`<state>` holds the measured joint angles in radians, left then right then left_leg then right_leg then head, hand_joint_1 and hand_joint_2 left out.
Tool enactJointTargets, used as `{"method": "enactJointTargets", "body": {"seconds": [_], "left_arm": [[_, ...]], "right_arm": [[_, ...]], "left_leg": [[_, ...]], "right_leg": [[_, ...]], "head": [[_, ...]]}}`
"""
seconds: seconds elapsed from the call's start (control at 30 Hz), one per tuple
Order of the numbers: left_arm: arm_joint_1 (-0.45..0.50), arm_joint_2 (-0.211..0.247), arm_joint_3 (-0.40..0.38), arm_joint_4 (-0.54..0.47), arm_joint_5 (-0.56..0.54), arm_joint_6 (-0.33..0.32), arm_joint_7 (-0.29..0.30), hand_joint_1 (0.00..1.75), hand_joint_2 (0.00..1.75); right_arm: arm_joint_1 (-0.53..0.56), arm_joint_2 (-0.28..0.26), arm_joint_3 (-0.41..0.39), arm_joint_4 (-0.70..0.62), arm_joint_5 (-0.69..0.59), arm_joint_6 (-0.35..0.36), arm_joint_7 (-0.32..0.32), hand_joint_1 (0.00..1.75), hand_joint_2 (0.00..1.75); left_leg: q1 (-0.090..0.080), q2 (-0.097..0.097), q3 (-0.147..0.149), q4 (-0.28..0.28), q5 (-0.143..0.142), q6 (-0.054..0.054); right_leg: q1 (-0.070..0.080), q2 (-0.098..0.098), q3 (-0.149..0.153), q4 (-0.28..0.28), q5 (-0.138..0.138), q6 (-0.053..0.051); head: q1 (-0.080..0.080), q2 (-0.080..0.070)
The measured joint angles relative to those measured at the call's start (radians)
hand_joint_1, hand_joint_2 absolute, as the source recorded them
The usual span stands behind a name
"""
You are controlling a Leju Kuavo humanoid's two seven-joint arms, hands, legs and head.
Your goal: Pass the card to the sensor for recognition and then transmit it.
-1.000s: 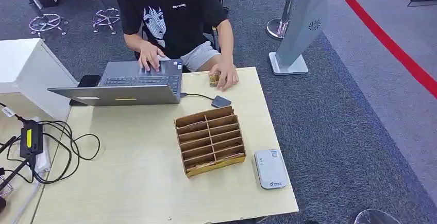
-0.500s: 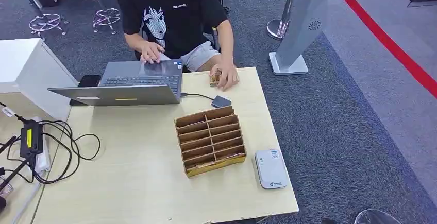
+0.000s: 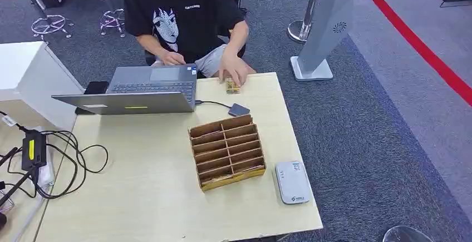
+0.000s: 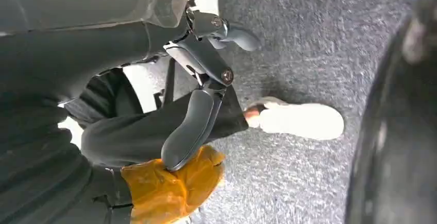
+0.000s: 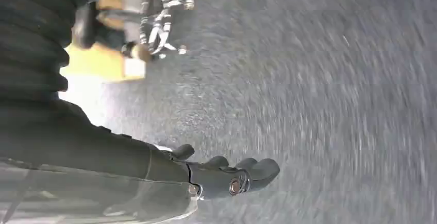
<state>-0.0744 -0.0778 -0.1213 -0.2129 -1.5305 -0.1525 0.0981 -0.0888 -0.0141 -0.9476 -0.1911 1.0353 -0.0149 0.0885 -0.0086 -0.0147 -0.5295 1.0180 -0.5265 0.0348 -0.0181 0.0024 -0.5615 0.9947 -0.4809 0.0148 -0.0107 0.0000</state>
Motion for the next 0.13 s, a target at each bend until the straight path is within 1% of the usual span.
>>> {"method": "enactJointTargets", "body": {"seconds": [0.1,0.13], "left_arm": [[0.009,0.000,0.028,0.000,0.093,0.080,0.017,0.00,1.75],[0.012,0.000,0.050,0.000,0.155,0.099,0.010,0.00,1.75]], "right_arm": [[0.000,-0.002,-0.024,0.000,-0.005,0.017,0.005,0.00,1.75],[0.001,0.000,-0.026,0.000,0.007,0.035,0.007,0.00,1.75]], "left_leg": [[0.000,0.002,0.000,0.000,0.000,0.000],[0.000,0.002,0.000,0.000,0.000,0.000]], "right_leg": [[0.000,0.002,0.000,0.000,0.000,0.000],[0.000,0.002,-0.001,0.000,0.000,0.000]], "head": [[0.000,0.000],[-0.001,0.000]]}}
